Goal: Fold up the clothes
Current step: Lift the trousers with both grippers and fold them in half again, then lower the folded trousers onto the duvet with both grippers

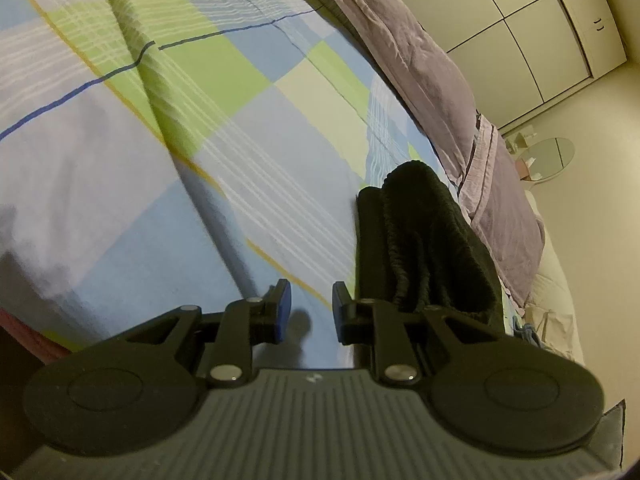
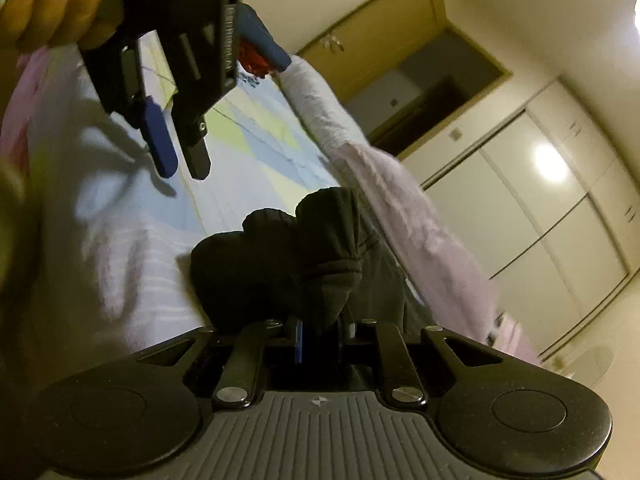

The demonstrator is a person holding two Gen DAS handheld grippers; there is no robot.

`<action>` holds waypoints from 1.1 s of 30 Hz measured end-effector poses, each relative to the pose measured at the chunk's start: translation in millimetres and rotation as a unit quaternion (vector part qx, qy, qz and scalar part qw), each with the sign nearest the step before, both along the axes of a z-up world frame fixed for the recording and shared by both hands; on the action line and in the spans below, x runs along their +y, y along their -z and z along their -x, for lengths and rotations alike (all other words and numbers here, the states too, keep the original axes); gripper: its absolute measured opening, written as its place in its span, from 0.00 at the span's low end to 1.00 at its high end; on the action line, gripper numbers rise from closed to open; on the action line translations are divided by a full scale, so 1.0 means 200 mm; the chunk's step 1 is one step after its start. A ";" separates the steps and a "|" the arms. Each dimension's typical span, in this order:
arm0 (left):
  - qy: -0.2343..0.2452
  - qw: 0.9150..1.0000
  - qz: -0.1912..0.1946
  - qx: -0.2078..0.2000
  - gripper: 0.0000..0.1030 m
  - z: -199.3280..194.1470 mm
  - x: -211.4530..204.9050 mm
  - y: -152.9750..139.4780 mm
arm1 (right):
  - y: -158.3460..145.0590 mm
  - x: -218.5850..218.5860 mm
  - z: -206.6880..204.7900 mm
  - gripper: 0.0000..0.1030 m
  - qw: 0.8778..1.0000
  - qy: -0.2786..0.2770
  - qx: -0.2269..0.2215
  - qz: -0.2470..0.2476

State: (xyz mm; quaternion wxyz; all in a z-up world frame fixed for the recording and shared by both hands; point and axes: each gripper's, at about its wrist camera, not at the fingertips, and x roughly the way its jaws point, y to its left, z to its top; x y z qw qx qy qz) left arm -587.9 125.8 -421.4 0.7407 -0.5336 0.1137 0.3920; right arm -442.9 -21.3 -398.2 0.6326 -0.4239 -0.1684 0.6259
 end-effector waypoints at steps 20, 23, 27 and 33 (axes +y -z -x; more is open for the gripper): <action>0.032 0.997 -0.056 0.037 0.17 -0.06 -0.21 -0.22 | -0.45 -0.51 -0.74 0.30 0.833 0.222 0.496 -0.107; 0.035 0.996 -0.066 0.044 0.17 -0.09 -0.23 -0.25 | -0.44 -0.49 -0.87 0.31 0.786 0.237 0.559 -0.118; 0.051 0.992 -0.102 0.057 0.17 -0.17 -0.25 -0.37 | -0.38 -0.45 -0.93 0.30 0.782 0.271 0.558 -0.066; 0.121 0.970 -0.186 0.103 0.17 -0.43 -0.26 -0.54 | -0.46 -0.41 -0.92 0.31 0.795 0.274 0.535 -0.074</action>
